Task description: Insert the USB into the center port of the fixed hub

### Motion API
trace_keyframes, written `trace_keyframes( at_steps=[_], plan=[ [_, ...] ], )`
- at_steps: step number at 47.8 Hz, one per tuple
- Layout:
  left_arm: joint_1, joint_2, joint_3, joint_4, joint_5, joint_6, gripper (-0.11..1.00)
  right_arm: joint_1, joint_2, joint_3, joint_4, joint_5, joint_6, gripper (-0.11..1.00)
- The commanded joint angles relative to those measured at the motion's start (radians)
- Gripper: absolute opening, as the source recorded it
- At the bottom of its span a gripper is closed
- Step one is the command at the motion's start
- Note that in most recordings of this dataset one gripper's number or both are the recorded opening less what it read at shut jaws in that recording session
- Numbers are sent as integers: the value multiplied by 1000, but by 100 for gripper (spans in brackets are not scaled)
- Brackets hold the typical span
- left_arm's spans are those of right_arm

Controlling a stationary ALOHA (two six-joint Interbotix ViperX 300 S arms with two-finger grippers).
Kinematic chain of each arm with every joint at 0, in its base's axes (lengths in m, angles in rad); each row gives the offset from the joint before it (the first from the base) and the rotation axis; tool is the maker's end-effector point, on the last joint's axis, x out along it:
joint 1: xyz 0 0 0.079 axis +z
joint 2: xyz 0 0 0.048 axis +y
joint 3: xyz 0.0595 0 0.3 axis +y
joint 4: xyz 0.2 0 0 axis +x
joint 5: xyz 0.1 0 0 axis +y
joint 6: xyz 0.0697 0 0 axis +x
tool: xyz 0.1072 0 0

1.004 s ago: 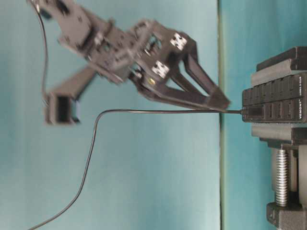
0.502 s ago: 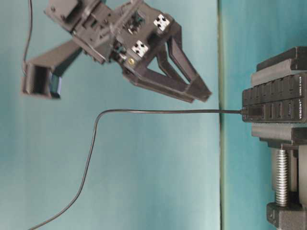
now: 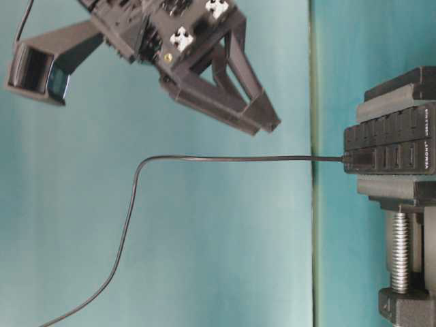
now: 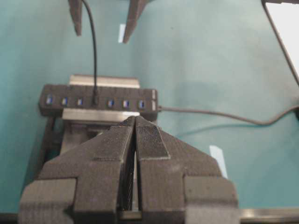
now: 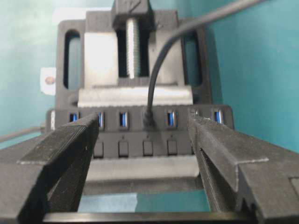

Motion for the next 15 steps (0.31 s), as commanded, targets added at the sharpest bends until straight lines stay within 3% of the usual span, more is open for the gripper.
trace_keyframes(
  at_steps=[1, 15],
  plan=[
    [-2, 5, -15, 2, -6, -2, 0, 5, -31, 5, 2, -23, 11, 80],
    [-2, 5, -17, 2, -6, -2, 0, 14, -48, 44, 2, -114, 11, 80]
  ],
)
